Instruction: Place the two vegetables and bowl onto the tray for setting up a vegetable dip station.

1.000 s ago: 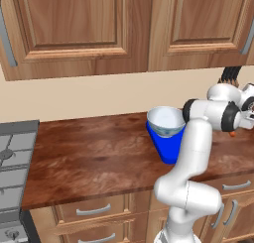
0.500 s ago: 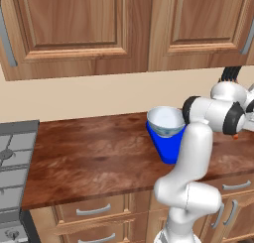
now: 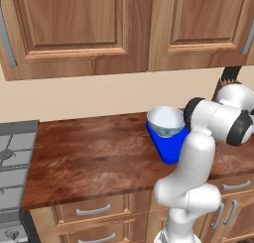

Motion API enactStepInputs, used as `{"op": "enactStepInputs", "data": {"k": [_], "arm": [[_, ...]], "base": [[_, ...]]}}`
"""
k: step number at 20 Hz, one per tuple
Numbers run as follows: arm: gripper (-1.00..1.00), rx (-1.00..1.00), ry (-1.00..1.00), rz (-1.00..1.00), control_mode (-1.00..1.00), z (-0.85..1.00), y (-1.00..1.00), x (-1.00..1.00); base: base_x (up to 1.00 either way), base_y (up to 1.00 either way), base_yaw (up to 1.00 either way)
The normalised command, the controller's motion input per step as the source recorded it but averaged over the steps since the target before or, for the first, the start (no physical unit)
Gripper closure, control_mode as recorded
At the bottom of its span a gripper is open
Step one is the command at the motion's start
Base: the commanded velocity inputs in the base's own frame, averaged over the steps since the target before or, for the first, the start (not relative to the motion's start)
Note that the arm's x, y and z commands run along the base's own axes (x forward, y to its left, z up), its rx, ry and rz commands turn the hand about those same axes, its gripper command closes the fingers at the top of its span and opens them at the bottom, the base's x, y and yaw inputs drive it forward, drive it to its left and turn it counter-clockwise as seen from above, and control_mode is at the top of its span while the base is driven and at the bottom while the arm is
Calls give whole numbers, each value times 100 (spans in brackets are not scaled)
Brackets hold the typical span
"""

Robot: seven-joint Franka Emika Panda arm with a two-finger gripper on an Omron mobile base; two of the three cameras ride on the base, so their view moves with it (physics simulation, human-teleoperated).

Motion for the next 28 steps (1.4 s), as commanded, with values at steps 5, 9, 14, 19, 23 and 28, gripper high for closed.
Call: {"op": "enactStepInputs", "data": {"k": [5, 9, 14, 19, 23, 28], "arm": [[100, 0, -3, -16, -100, 14, 42, -27], [100, 0, -4, -12, -100, 14, 45, -15], [100, 0, 0, -14, -100, 8, 45, -11], [100, 0, 0, -16, -100, 5, 44, -10], [100, 0, 0, -17, -100, 9, 35, 0], [100, 0, 2, -22, -100, 7, 36, 0]], "base": [[0, 0, 0], [0, 0, 0], [0, 0, 0], [0, 0, 0], [0, 0, 0], [0, 0, 0]]}}
